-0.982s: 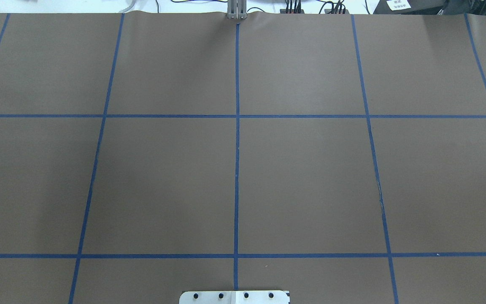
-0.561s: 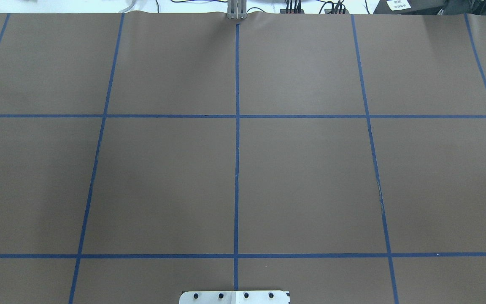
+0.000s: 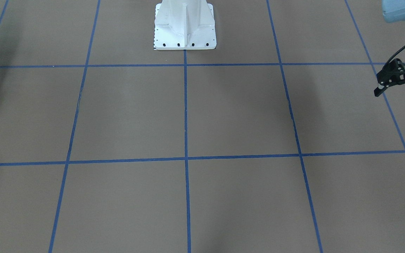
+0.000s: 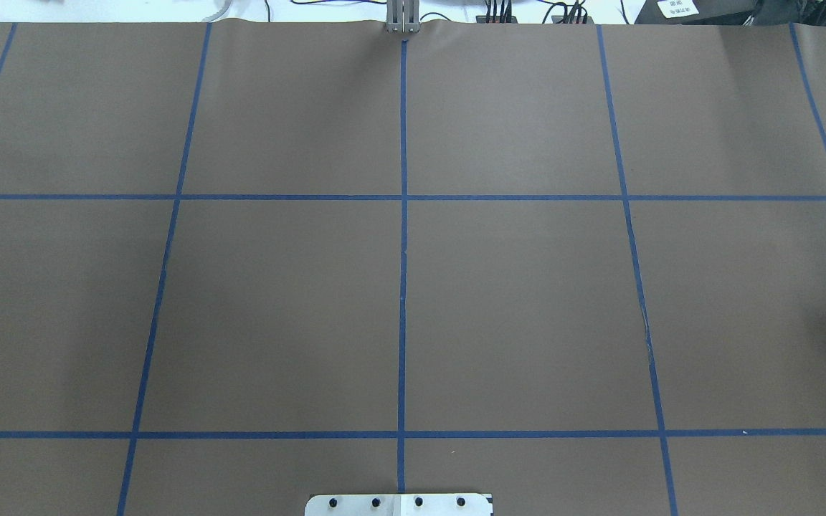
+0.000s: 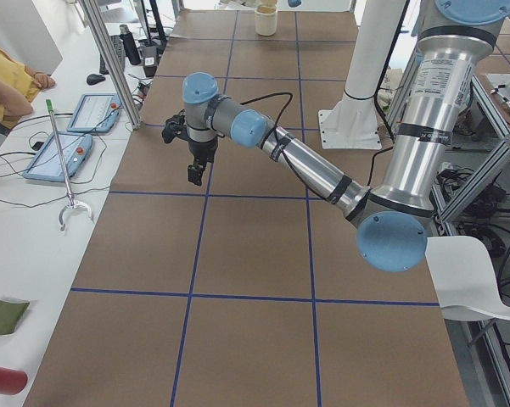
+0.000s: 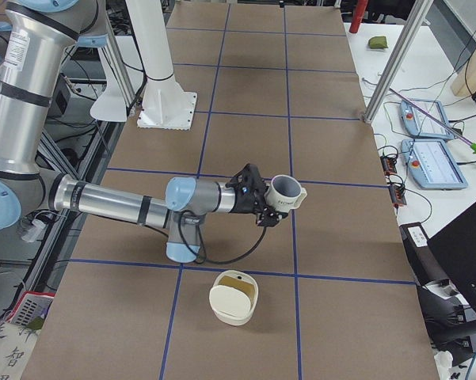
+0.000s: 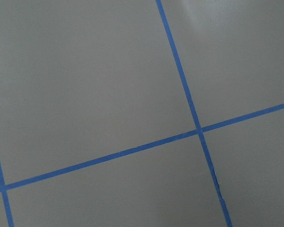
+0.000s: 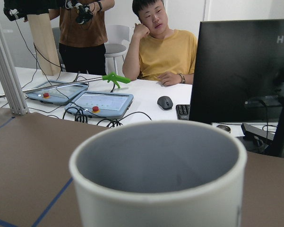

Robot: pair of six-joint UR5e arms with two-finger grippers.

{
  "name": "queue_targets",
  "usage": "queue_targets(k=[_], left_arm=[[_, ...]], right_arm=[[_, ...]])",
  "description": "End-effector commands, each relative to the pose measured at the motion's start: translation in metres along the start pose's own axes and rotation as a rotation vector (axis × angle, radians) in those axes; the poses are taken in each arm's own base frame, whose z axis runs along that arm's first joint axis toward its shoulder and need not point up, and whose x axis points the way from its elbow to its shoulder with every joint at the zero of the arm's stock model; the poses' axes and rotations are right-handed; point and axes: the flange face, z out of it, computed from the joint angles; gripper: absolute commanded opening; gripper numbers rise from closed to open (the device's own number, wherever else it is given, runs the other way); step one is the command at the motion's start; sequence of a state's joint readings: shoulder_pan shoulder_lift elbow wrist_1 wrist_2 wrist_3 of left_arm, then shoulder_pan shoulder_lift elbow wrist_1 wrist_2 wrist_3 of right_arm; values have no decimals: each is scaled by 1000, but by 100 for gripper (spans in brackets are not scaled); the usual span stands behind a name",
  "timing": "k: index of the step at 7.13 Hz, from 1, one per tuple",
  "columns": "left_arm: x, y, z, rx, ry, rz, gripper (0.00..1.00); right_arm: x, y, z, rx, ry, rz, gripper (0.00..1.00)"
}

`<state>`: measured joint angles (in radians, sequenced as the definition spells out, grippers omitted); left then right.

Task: Left arm hands cup to right arm to dump lemon

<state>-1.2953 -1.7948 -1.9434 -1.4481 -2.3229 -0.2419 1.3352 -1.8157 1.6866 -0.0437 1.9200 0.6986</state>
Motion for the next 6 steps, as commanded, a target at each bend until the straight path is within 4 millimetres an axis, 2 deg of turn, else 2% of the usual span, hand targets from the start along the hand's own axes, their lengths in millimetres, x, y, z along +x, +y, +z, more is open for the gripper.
queue_targets(k=[1, 2, 3, 4, 5, 6], left_arm=[[-1, 0, 3, -6, 1, -5, 100], [-1, 0, 3, -7, 0, -6, 100], [0, -1, 3, -6, 3, -29, 100], [4, -6, 2, -1, 5, -58, 100], [8, -8, 1, 6, 10, -96, 100], [18, -16, -4, 20, 19, -142, 100]], right_arm=[[-69, -63, 87, -30, -57, -24, 0], [-108, -76, 123, -39, -74, -63, 0], [-167, -77, 164, -49, -96, -81, 0], [-220, -69, 194, -42, -76, -94, 0], [-261, -46, 207, -2, -45, -109, 0], [-317, -35, 226, 20, -34, -120, 0]])
